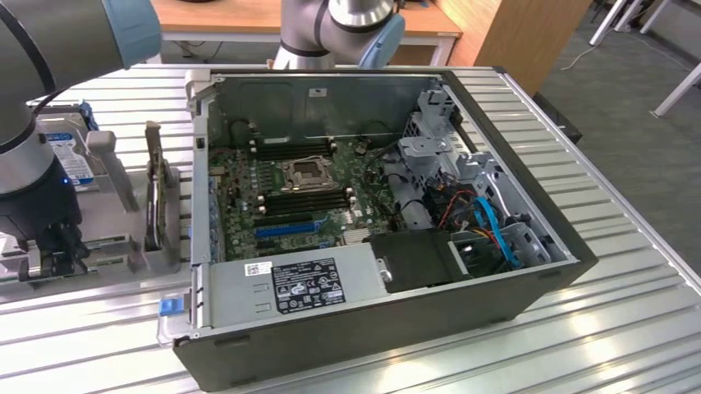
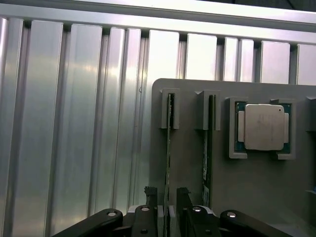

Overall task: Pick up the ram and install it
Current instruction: 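Pick up the ram and move it above insertion slot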

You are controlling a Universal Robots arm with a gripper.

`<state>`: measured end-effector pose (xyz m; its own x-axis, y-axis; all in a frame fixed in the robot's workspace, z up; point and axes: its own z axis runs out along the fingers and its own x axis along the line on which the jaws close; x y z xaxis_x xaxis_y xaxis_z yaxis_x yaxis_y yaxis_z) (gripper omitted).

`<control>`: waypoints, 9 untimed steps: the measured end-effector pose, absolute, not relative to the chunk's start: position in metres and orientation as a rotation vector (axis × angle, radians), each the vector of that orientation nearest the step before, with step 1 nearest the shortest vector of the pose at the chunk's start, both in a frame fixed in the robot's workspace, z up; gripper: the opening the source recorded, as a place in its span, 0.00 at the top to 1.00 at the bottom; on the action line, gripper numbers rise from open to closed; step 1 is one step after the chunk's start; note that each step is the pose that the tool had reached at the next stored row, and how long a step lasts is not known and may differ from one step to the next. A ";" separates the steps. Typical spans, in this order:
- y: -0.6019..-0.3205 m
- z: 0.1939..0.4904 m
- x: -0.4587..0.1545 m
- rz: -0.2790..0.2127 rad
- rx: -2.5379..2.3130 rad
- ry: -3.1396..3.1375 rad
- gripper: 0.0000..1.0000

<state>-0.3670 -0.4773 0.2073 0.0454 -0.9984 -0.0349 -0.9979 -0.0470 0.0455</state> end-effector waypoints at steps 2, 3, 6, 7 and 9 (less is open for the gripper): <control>-0.477 0.207 -0.367 -0.089 2.265 -2.163 0.71; -0.477 0.207 -0.367 -0.089 2.265 -2.162 0.71; -0.477 0.206 -0.367 -0.090 2.266 -2.163 0.71; -0.477 0.205 -0.367 -0.090 2.266 -2.163 0.71; -0.477 0.204 -0.367 -0.092 2.267 -2.164 0.71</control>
<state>-0.3668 -0.4775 0.2039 0.0455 -0.9983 -0.0377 -0.9979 -0.0472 0.0453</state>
